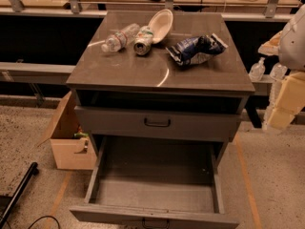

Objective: Place blue chip bag into middle drawer

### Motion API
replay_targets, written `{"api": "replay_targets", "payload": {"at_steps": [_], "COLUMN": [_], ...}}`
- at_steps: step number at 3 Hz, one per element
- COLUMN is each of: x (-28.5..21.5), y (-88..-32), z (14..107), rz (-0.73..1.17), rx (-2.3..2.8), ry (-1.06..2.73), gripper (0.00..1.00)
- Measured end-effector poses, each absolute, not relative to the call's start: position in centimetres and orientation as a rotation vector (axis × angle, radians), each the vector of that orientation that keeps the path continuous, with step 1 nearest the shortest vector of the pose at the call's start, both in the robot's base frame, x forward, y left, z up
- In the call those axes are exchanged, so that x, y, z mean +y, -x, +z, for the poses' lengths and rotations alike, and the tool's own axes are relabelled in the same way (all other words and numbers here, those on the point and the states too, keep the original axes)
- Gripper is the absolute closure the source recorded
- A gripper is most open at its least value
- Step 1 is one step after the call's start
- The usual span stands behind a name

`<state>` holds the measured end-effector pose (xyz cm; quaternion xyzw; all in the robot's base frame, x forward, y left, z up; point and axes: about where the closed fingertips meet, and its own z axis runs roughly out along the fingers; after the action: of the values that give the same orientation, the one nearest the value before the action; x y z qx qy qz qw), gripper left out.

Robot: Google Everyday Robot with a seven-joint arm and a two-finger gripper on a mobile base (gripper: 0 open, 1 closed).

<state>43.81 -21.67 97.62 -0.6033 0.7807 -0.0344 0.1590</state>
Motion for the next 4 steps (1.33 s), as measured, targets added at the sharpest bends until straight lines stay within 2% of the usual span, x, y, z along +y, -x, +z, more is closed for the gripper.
{"api": "replay_targets", "payload": {"at_steps": [1, 2, 3, 4], "x": [-21.6, -22.4, -23.5, -24.3], "y": [-43.9, -46.6, -51.7, -60.0], "z": [97.8, 98.5, 99.5, 101.0], "rz": [-0.108, -0.147, -0.189, -0.244], "rx": [2.226, 2.131, 1.998, 1.875], "ry": [1.718, 1.696, 1.654, 1.562], "gripper": [0.00, 0.00, 0.00, 0.00]}}
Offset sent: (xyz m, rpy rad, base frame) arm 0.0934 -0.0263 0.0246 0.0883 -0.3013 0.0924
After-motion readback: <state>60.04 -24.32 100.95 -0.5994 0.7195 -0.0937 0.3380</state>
